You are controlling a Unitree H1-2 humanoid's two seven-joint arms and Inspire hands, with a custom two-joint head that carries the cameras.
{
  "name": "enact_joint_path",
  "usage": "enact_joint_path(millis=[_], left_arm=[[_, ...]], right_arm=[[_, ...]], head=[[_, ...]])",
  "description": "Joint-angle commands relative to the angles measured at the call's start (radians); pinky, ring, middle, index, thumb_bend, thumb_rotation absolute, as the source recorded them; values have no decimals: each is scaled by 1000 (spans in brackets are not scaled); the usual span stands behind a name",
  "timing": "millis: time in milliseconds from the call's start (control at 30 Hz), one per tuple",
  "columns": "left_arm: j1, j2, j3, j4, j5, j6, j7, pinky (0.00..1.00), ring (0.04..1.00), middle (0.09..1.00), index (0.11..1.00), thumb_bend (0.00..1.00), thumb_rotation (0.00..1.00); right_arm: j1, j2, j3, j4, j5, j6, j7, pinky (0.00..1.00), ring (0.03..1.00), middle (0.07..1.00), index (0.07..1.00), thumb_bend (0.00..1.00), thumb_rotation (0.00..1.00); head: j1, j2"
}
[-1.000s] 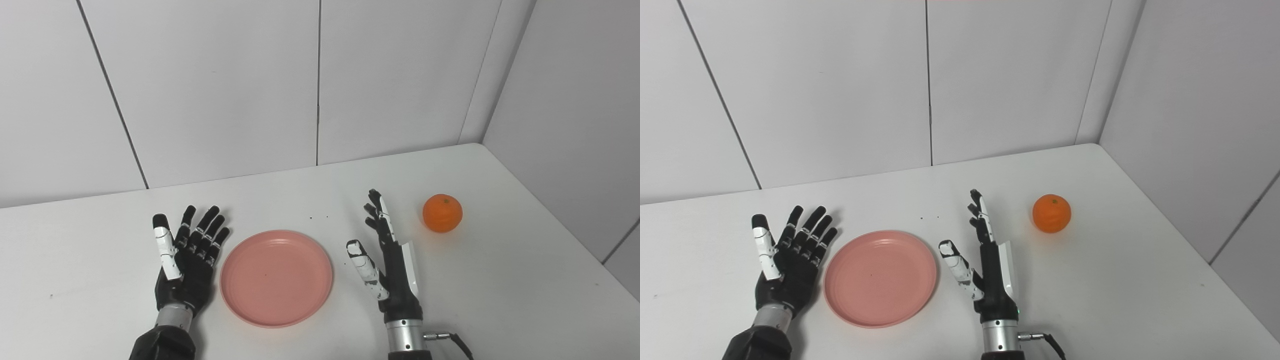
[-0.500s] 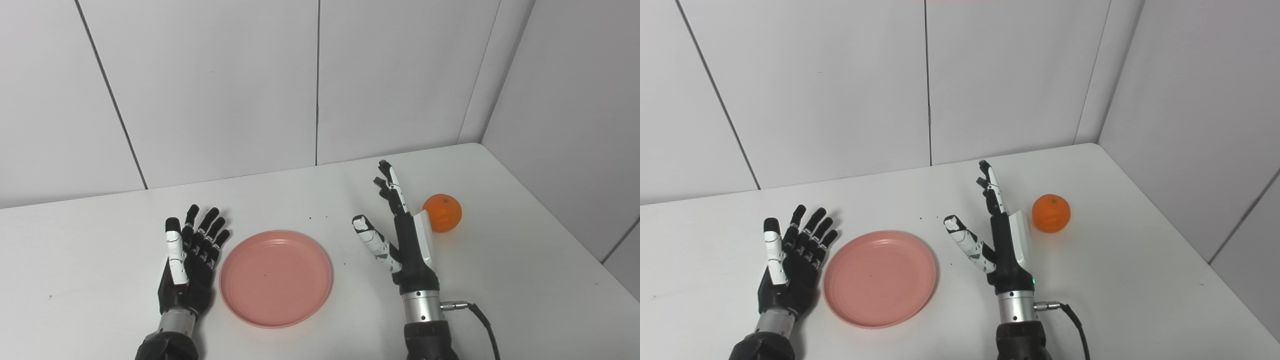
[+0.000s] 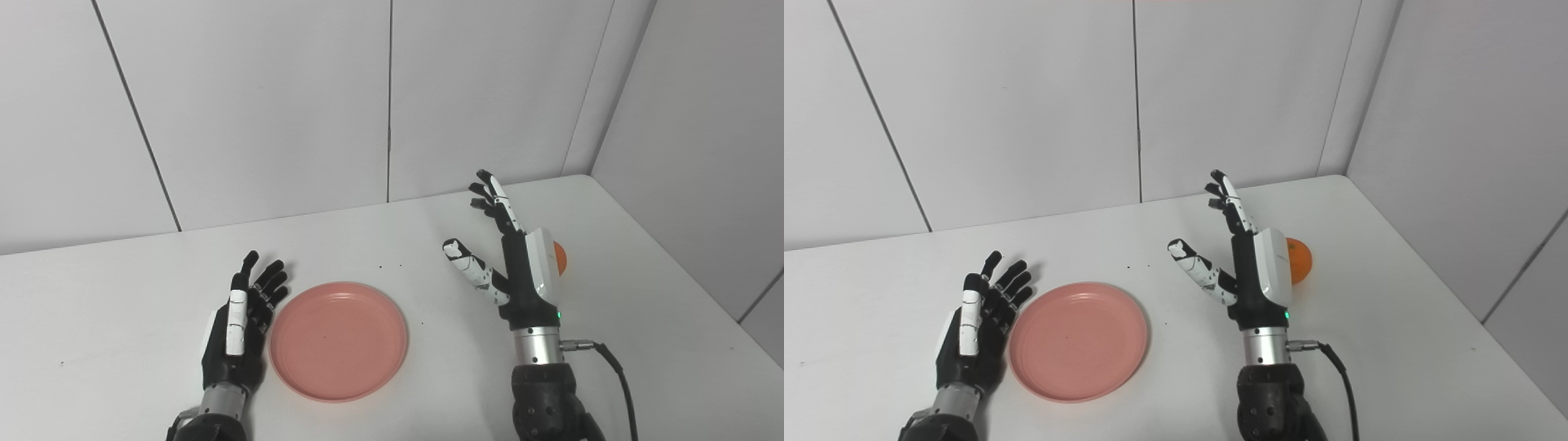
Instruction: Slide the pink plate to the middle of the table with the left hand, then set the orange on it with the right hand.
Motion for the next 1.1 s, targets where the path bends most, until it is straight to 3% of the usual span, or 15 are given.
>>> enact_joint_path(millis=[0,133,400,767,1067], left_arm=[[44,6,-1,53,12,-2,4,910,883,853,948,736,861],[43,8,3,50,6,7,1,913,885,854,953,724,872],[39,5,5,52,-6,21,-3,924,894,855,958,715,877],[37,1,11,42,-30,54,-7,923,907,874,966,694,889],[40,-2,11,33,-44,73,-5,923,909,879,969,696,882]], right_arm=[[-44,-25,1,-35,-72,52,19,724,782,828,874,803,1000],[-82,-60,-10,-41,-137,146,76,638,742,795,853,851,1000],[-128,-147,-4,-48,-263,227,140,645,739,774,830,850,1000],[-168,-300,13,31,-364,230,167,725,751,743,744,845,1000],[-170,-362,8,75,-396,249,193,875,801,755,729,866,1000]], head=[[1,-1],[2,-3],[-5,-4],[-6,-6],[-4,-5]])
